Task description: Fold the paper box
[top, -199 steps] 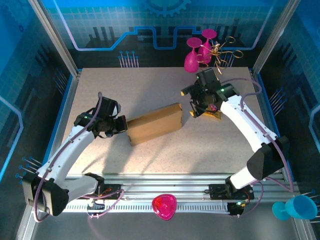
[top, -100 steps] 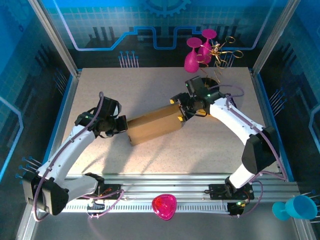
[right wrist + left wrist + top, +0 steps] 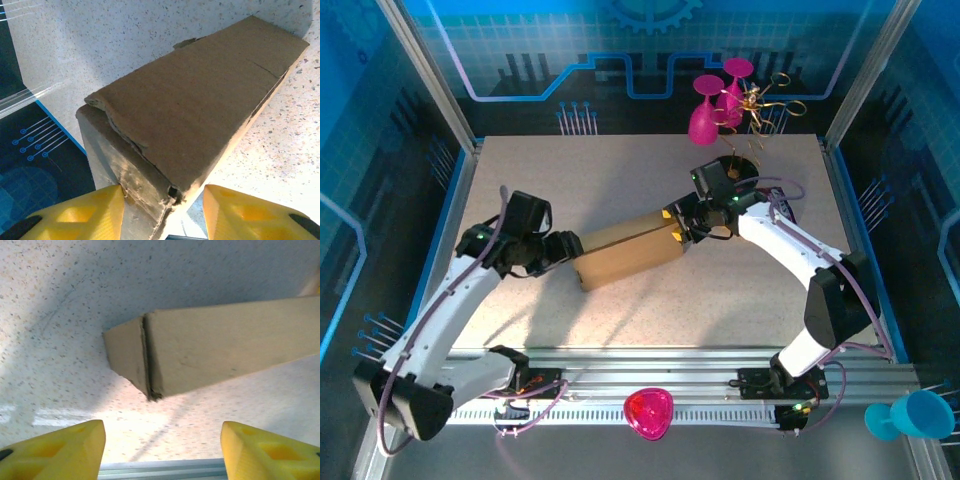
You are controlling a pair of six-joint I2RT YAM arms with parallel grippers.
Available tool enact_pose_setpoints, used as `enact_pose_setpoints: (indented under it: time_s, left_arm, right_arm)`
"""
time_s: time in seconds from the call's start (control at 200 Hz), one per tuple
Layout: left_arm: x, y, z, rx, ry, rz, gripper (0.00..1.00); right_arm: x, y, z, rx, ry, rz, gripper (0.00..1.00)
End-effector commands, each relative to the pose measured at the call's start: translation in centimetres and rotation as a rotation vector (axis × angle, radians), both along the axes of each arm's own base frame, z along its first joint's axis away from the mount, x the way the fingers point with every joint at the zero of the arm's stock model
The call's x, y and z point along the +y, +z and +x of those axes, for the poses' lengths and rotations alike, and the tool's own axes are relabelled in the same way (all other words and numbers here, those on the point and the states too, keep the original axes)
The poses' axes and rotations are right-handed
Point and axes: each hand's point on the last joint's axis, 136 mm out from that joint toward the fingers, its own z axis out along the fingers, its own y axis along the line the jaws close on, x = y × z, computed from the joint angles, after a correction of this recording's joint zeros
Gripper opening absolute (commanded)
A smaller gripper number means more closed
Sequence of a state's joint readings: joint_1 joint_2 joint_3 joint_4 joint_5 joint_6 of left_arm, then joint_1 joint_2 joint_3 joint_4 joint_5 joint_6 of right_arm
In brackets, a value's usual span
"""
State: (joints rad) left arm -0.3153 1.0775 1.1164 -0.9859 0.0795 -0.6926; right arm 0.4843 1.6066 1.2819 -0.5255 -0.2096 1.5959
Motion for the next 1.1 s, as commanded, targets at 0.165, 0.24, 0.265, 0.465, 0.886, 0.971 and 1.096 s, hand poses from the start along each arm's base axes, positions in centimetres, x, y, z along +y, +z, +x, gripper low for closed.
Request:
enact_pose_setpoints:
  time_s: [0.165,0.24,0.265,0.465,0.886,0.971,1.096]
  left_arm:
    - [-0.7,0.0,1.0,0.080,0.200,-0.255,0.62]
    - [-0.1,-1.0,1.2,0.099,0.227,-0.246,0.59]
    - [0.2,-1.3,1.2,0.106,0.235,-0.236,0.58]
    - [-0.6,-3.5,2.4,0.098,0.234,-0.311,0.38]
    - [-1.1,-6.4,0.9,0.130,0.224,-0.353,0.11]
    - [-1.3,-6.7,0.4,0.137,0.214,-0.349,0.09]
    - [-2.3,-7.5,-0.5,0.157,0.170,-0.330,0.08]
  right_arm:
    - [-0.6,-2.0,-1.9,0.077,0.013,-0.042,0.42]
    - [-0.7,-2.1,-2.0,0.078,0.015,-0.043,0.40]
    - [-0.7,-2.1,-2.0,0.077,0.015,-0.042,0.39]
    - [-1.1,-2.1,-2.4,0.077,0.014,-0.040,0.38]
    - [-2.3,-1.3,-2.0,-0.083,0.108,-0.031,0.32]
    - [-2.4,-1.0,-1.8,-0.157,0.155,0.002,0.32]
    - [-2.3,-0.4,-2.1,-0.285,0.259,0.045,0.32]
